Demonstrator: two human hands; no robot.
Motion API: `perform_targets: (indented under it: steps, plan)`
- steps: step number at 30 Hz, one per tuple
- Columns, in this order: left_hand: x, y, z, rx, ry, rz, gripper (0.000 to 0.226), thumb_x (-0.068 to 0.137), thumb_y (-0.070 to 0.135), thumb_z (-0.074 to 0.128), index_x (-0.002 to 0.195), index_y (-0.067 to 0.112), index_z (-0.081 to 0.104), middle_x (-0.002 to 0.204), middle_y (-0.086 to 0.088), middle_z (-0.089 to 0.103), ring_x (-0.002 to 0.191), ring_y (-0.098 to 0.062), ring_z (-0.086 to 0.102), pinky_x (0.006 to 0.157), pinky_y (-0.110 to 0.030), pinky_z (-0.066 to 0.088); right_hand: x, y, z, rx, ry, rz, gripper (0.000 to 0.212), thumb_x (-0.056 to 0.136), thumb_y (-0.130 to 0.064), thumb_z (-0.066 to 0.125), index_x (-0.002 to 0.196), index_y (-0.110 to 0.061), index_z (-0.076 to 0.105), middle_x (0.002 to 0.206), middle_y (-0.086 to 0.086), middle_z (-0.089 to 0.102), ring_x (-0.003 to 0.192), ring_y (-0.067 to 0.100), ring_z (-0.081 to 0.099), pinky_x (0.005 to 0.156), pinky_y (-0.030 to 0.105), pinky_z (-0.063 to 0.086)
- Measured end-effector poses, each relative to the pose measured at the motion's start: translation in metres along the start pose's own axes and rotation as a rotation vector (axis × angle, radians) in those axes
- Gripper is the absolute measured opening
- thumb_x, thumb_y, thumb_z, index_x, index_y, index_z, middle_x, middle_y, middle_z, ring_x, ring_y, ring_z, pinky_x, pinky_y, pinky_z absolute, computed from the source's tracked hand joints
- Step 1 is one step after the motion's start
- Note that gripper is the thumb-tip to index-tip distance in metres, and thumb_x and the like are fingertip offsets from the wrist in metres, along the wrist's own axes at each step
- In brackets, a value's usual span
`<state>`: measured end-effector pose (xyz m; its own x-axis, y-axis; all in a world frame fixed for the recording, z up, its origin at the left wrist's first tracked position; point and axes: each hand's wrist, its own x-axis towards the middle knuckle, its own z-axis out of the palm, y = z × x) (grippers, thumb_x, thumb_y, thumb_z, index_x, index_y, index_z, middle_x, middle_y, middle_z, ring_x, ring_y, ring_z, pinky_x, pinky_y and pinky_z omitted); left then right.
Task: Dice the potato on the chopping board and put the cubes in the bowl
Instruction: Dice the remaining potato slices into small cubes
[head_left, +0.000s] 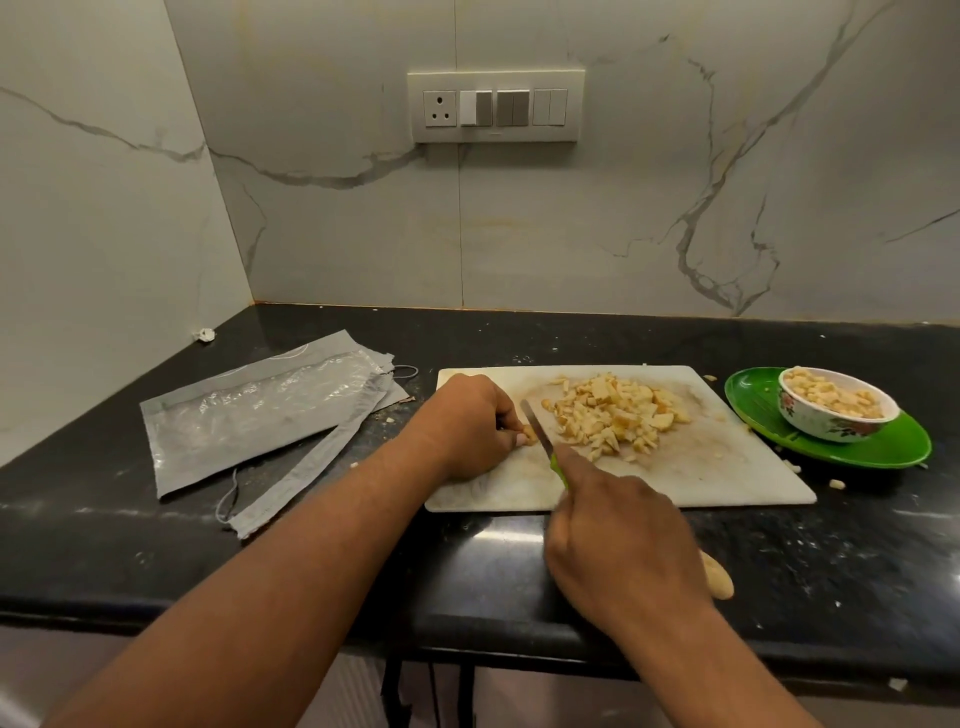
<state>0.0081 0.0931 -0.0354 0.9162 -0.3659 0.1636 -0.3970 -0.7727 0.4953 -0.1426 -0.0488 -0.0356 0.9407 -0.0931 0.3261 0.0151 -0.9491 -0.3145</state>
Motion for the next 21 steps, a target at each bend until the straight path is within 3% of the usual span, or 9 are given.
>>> perform_targets:
  steps: [4, 12, 17, 21]
  plan:
    - [-0.002, -0.001, 0.001, -0.019, 0.038, 0.022, 0.005, 0.086, 0.028, 0.082, 0.082, 0.025, 0.083, 0.08, 0.012, 0.075, 0.077, -0.006, 0.069, 0.079, -0.035, 0.062, 0.009, -0.004, 0.015, -0.028, -0.025, 0.0, 0.064, 0.094, -0.028, 0.036, 0.157, -0.031, 0.024, 0.096, 0.001, 0.063, 0.079, 0.019, 0.055, 0.066, 0.033, 0.044]
    - [0.002, -0.004, 0.003, -0.04, 0.044, 0.024, 0.005, 0.086, 0.029, 0.084, 0.085, 0.024, 0.083, 0.081, 0.013, 0.076, 0.078, -0.004, 0.068, 0.079, -0.031, 0.061, -0.019, 0.014, -0.006, -0.084, -0.054, -0.068, 0.059, 0.098, -0.035, 0.032, 0.156, -0.037, 0.021, 0.105, -0.002, 0.067, 0.081, 0.016, 0.054, 0.067, 0.032, 0.037]
    - [0.002, -0.008, 0.005, -0.071, 0.091, 0.021, 0.008, 0.082, 0.034, 0.087, 0.084, 0.028, 0.083, 0.078, 0.014, 0.076, 0.075, -0.003, 0.07, 0.082, -0.032, 0.062, -0.007, 0.007, -0.007, -0.044, 0.024, -0.027, 0.058, 0.096, -0.031, 0.036, 0.153, -0.034, 0.028, 0.09, -0.001, 0.064, 0.074, 0.018, 0.055, 0.063, 0.034, 0.038]
    - [0.0, -0.008, 0.002, -0.079, 0.077, 0.01, 0.004, 0.084, 0.031, 0.085, 0.086, 0.028, 0.084, 0.079, 0.013, 0.077, 0.075, -0.004, 0.07, 0.081, -0.032, 0.062, 0.011, 0.002, 0.01, -0.01, 0.021, -0.034, 0.059, 0.093, -0.028, 0.037, 0.152, -0.032, 0.034, 0.108, 0.001, 0.067, 0.089, 0.022, 0.059, 0.068, 0.035, 0.039]
